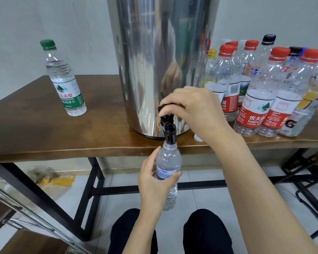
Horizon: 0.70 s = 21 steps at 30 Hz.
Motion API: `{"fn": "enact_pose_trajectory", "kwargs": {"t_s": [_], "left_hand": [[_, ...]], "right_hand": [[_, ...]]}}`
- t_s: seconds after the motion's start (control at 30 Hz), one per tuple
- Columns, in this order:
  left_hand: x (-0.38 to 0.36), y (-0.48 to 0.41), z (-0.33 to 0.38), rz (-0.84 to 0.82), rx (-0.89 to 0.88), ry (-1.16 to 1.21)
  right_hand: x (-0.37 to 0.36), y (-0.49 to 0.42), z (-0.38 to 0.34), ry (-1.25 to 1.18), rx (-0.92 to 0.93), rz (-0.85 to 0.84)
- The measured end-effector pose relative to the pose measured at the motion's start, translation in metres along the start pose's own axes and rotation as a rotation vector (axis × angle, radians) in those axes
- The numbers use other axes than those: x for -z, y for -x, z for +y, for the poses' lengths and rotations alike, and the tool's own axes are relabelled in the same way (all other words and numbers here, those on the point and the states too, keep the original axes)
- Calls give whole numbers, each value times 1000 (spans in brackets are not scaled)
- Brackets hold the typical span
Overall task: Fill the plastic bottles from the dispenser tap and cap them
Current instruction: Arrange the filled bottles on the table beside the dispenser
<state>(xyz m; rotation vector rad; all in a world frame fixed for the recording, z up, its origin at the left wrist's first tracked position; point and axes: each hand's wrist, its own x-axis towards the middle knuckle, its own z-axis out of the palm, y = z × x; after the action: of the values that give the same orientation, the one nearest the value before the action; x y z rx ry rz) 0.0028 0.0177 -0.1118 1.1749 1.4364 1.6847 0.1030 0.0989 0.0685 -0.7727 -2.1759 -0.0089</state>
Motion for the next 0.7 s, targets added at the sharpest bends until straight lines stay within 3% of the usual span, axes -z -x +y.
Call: {"fn": "enact_pose_trajectory", "kwargs": {"t_s": [0.2, 0.43, 0.7], "left_hand": [[0, 0, -1, 14, 17, 14], [-1, 0, 0, 10, 22, 26], [-1, 7, -3, 2, 43, 5]], "right_hand": [[5, 24, 22, -273, -252, -2], [3, 54, 65, 60, -629, -186], [-28, 65, 58, 363, -662, -505]]}}
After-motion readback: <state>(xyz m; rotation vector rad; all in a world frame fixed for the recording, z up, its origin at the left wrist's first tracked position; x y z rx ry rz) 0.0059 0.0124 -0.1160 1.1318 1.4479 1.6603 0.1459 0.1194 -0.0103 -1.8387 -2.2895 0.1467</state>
